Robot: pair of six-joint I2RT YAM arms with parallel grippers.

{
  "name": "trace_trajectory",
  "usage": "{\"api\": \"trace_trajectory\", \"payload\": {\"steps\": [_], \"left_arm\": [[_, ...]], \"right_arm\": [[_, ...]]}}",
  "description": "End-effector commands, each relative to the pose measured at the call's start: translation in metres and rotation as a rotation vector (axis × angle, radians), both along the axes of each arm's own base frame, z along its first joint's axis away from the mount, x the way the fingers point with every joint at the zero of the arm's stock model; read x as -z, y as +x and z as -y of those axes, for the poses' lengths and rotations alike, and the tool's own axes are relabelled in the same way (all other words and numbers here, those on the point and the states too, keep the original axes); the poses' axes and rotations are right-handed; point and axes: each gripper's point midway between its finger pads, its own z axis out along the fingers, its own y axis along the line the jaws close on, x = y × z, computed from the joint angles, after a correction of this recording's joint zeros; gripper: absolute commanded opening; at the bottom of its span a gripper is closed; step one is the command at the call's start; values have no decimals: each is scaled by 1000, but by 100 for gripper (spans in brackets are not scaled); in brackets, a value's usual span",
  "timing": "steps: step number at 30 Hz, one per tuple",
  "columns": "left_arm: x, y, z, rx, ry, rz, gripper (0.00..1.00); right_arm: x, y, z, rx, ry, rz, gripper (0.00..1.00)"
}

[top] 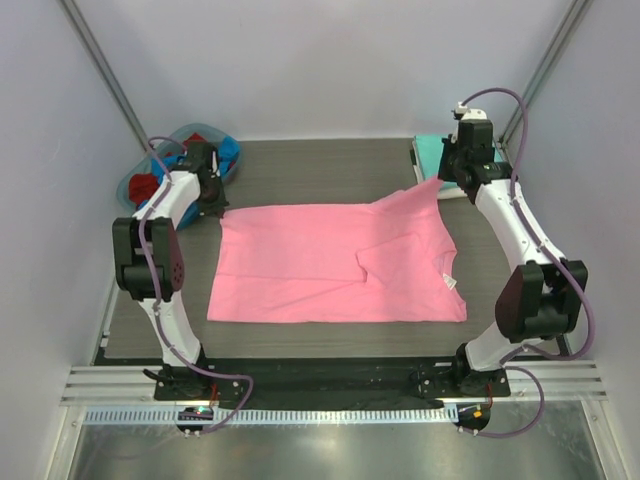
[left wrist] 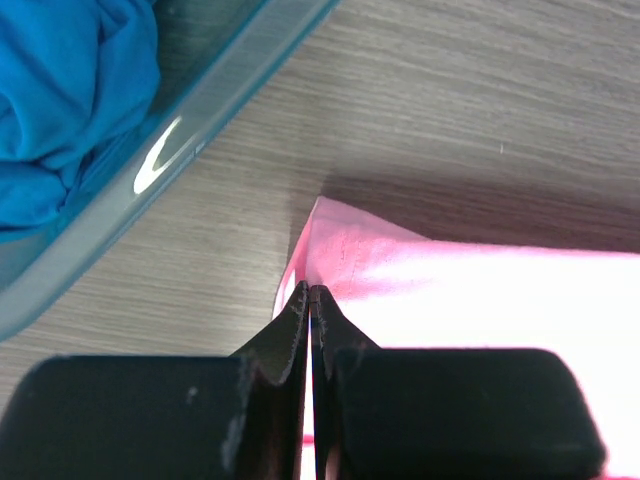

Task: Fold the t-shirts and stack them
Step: Fold the tshirt

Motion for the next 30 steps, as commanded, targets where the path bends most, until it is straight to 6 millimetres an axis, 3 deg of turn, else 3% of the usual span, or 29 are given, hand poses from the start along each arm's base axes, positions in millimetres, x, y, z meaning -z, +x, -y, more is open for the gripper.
{"api": "trace_trajectory", "payload": {"steps": [1, 6, 7, 14, 18, 30], "left_arm": [[-24, -1, 0, -12, -21, 70, 0], [-36, -15, 11, -11, -86, 84, 0], [-37, -18, 13, -11, -100, 82, 0], [-28, -49, 7, -38, -73, 53, 0], [-21, -59, 7, -48, -78, 41, 0], [-5, -91, -3, -73, -28, -24, 0]], "right_arm": [[-40, -21, 11, 75, 8, 118, 1], [-37, -51, 6, 93, 86, 119, 1], [-23, -60, 9, 120, 90, 91, 1], [0, -100, 22, 193, 69, 39, 1], [-2, -117, 24, 214, 82, 46, 1], [32, -171, 37, 344, 106, -71, 1]]}}
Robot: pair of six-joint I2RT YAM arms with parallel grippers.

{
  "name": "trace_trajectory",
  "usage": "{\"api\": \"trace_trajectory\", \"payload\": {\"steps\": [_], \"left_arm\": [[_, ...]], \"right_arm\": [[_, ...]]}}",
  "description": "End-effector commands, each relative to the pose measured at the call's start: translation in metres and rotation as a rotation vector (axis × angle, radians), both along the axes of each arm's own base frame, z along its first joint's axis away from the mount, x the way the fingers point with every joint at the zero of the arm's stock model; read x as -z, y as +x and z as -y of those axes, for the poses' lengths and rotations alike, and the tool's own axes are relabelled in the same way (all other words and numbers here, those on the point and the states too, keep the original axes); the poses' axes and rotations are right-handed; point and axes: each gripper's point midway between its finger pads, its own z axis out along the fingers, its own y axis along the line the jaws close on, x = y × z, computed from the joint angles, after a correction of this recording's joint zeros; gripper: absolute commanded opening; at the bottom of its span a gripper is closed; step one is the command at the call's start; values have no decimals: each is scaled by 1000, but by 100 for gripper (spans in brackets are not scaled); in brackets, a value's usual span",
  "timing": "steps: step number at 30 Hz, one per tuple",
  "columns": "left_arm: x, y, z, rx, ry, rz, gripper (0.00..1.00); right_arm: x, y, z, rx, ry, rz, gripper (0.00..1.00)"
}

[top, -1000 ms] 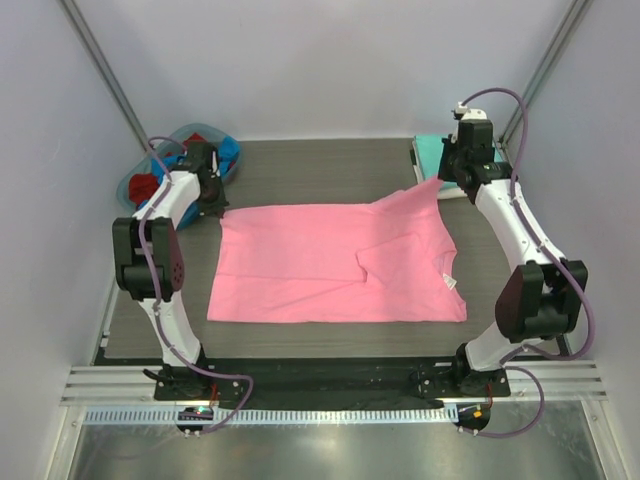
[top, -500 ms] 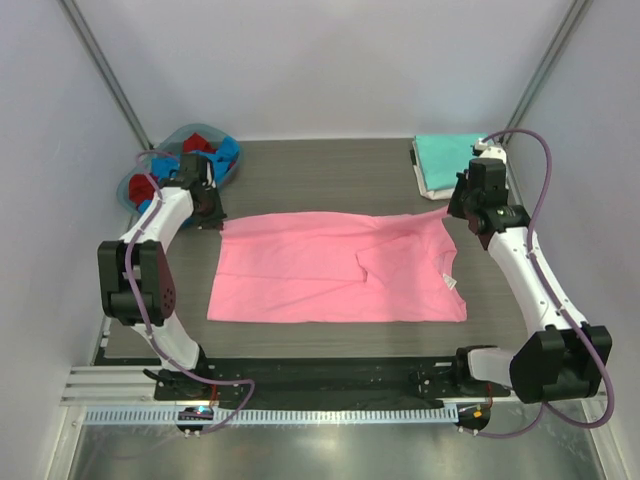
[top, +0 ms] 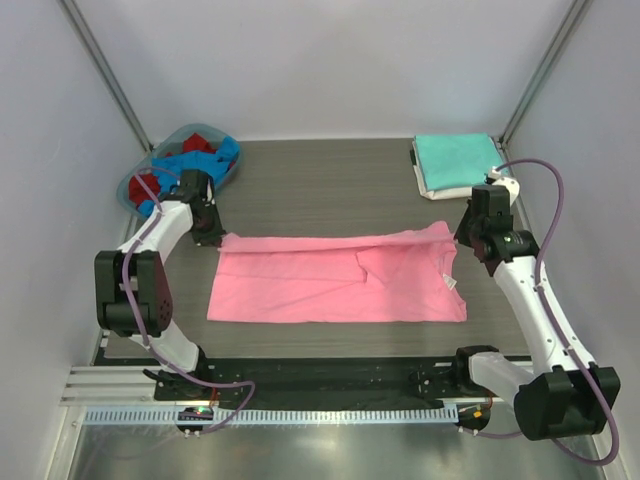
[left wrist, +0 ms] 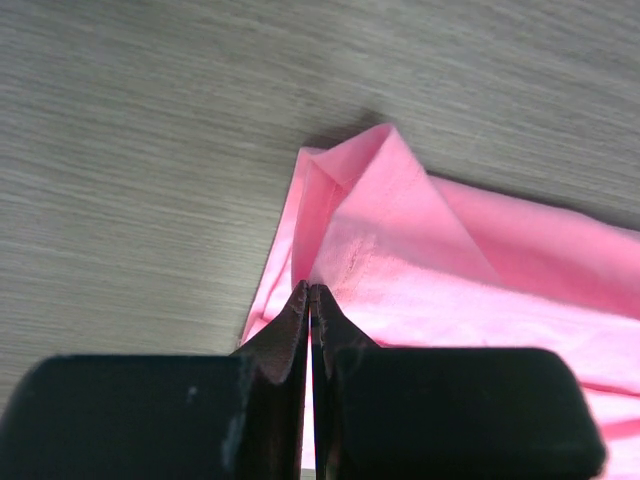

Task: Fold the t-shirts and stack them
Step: Fold the tshirt

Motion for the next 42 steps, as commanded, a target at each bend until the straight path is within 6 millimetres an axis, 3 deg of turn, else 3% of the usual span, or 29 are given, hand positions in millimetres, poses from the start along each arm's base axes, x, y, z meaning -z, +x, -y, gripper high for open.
{"api": "trace_trajectory", "payload": {"steps": [1, 11, 17, 20, 26, 27, 28, 30, 31, 35, 39, 42], "left_arm": [[-5, -8, -8, -21, 29, 18, 0], [-11, -12, -8, -31, 28, 21, 0], [-5, -27, -14, -34, 60, -24, 0], [3, -33, -14, -37, 61, -47, 0], [12, -39, -13, -36, 52, -75, 0], [11, -38, -12, -36, 50, -75, 3], [10, -39, -11, -35, 47, -75, 14], [7, -39, -12, -33, 51, -81, 23], [1, -38, -13, -33, 58, -84, 27], [-19, -31, -21, -55, 96, -58, 31], [-35, -20, 7, 2, -15, 21, 34], [-31, -14, 26, 45, -92, 22, 37]], "right_arm": [[1, -16, 6, 64, 17, -5, 1], [-3, -41, 6, 83, 45, 28, 1], [19, -59, 8, 139, 65, -57, 1], [18, -65, 15, 189, 54, -50, 1], [36, -76, -7, 204, 208, -87, 1], [35, -78, -6, 229, 222, -83, 1], [32, -80, -3, 250, 221, -74, 7], [29, -86, -6, 255, 239, -87, 19], [26, -85, -8, 243, 242, -87, 29], [5, -80, -8, 232, 245, -52, 33], [1, -65, -19, 182, 279, -43, 32], [5, -41, -47, 42, 372, -30, 31]]}}
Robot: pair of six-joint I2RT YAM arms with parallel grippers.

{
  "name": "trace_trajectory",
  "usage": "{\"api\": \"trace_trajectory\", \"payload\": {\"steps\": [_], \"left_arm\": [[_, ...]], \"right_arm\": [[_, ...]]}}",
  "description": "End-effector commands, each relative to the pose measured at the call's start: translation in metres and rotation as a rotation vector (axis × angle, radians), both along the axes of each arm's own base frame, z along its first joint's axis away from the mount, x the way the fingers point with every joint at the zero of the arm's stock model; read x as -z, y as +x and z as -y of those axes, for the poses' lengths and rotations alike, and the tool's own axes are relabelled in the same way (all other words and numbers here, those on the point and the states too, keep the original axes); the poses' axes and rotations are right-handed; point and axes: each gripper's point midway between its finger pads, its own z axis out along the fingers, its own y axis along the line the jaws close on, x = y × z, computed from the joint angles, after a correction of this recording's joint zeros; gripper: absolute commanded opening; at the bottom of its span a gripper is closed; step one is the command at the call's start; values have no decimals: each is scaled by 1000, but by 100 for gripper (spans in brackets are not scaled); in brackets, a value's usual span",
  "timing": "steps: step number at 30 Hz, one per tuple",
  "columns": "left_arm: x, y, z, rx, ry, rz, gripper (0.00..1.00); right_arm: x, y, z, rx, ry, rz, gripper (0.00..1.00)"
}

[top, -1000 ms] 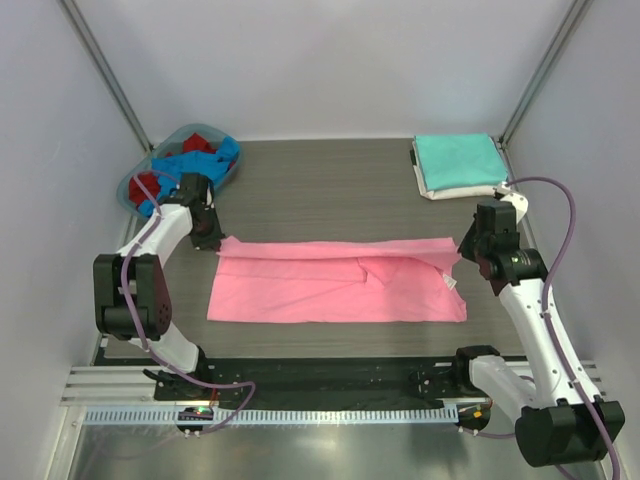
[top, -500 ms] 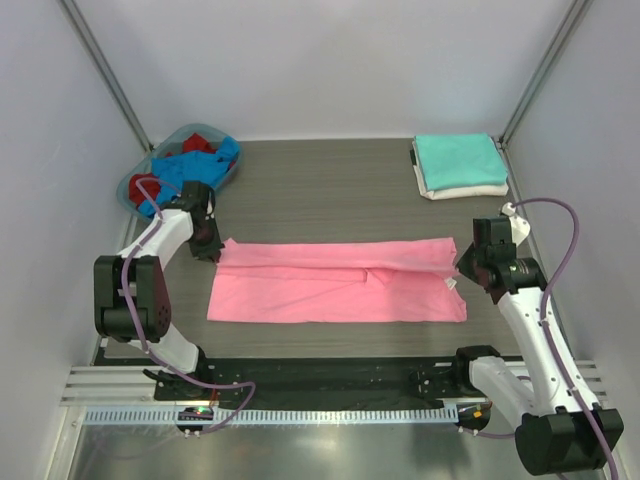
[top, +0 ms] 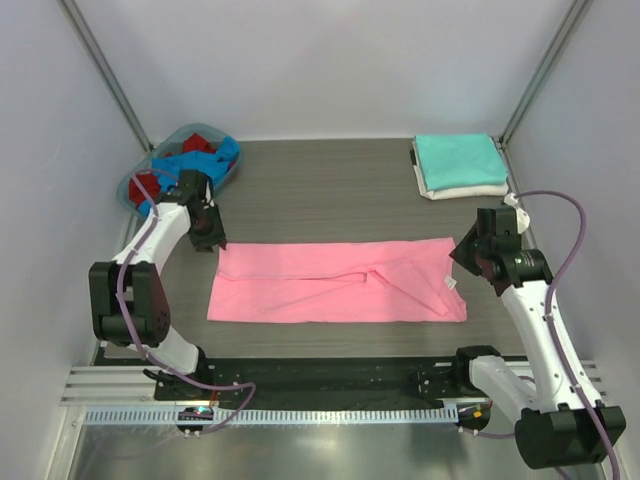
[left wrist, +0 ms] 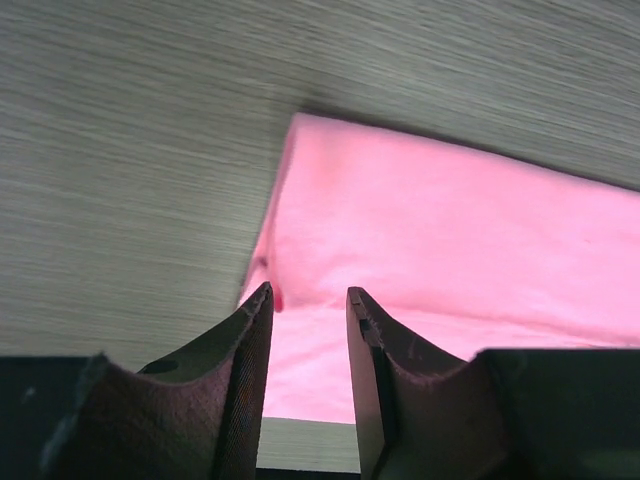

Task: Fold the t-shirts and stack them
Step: Fold the tshirt

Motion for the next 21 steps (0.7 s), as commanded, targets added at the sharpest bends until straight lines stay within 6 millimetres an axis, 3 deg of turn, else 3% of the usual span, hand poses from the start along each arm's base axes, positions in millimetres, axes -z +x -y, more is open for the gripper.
{"api": "trace_trajectory", "payload": {"steps": [1, 5, 8, 11, 14, 17, 20, 21], "left_arm": [[-7, 15, 28, 51, -119, 38, 37], [25, 16, 26, 44, -105, -39, 37], [51, 13, 12, 9, -31, -128, 38], [65, 14, 0, -24, 26, -198, 39], [52, 25, -3, -34, 47, -171, 41], [23, 41, -1, -36, 33, -84, 42], [-6, 51, 16, -3, -29, 15, 43], [-14, 53, 33, 38, -106, 43, 44]], "right_arm": [[-8, 37, -32, -134, 111, 85, 31], [19, 56, -39, -174, 106, 2, 29], [48, 64, -40, -193, 91, -73, 31], [70, 66, -46, -246, 96, -117, 35], [83, 69, -58, -355, 116, -126, 38], [91, 72, -72, -455, 131, -126, 43], [97, 75, -78, -507, 133, -117, 46], [102, 76, -80, -520, 137, -126, 47]]}}
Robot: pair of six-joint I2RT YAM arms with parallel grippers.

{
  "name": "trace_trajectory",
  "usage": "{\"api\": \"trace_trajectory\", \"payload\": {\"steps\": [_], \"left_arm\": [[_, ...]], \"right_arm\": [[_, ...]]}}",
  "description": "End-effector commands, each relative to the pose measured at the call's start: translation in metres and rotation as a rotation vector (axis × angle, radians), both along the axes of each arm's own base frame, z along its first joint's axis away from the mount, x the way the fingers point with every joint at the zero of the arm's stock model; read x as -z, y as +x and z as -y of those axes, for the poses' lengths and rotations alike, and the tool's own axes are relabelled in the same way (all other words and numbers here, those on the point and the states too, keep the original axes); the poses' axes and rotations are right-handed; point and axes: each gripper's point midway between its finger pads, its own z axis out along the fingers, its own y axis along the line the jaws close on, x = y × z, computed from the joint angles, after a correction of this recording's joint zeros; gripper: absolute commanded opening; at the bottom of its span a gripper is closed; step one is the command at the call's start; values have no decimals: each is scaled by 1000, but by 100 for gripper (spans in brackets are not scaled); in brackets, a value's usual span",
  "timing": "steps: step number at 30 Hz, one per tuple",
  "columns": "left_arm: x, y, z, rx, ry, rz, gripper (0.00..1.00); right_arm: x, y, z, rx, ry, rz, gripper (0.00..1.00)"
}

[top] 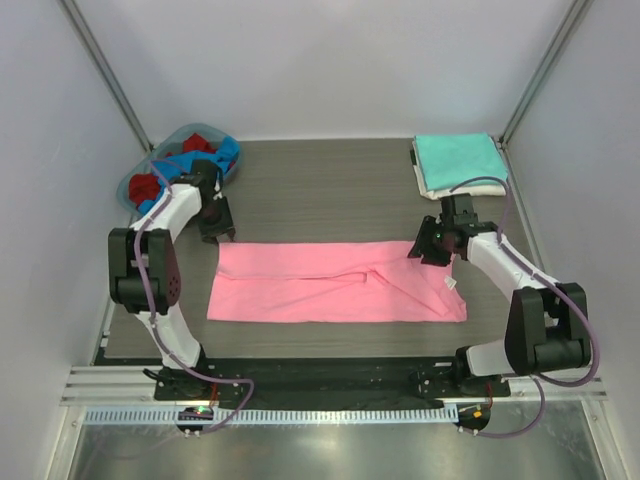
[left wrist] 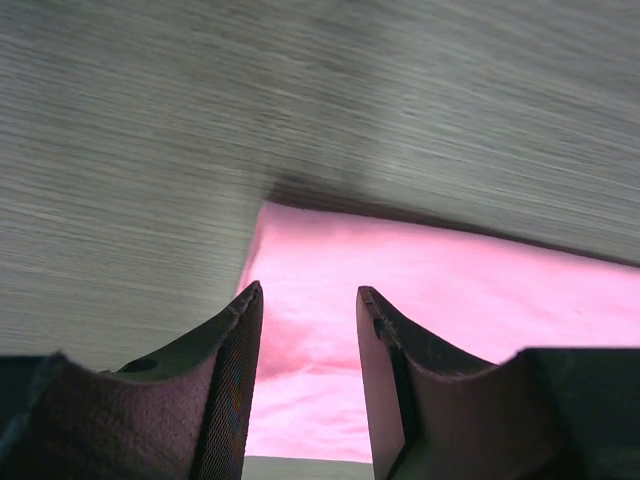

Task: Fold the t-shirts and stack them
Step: Fold the tshirt

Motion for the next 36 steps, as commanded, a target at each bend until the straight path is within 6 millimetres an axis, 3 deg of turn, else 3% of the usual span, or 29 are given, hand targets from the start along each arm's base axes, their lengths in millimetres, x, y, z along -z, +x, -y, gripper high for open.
{"api": "trace_trajectory", "payload": {"steps": [1, 5, 11, 15, 22, 26, 30, 34, 36], "left_arm": [[-57, 16, 33, 56, -135, 181, 45], [-65, 3, 78, 162, -281, 200, 45], [-57, -21, 116, 268, -366, 175, 45], [-51, -24, 120, 275, -375, 156, 44], [-56, -21, 121, 287, -375, 172, 44], [-57, -22, 122, 289, -384, 169, 44], [-60, -23, 122, 289, -384, 183, 44], [-61, -24, 122, 286, -389, 183, 45], [-61, -25, 123, 286, -392, 180, 45]], "right_arm": [[-2, 18, -17, -128, 40, 86, 46], [8, 23, -24, -198, 52, 86, 48], [21, 26, -24, -219, 39, 67, 50], [20, 26, -30, -241, 60, 75, 47], [22, 20, -38, -263, 76, 74, 35], [17, 16, -34, -221, 45, 62, 15], [11, 2, -42, -149, 19, 41, 1], [12, -30, -76, -145, 13, 30, 1], [15, -38, -85, -105, 30, 30, 1]]}}
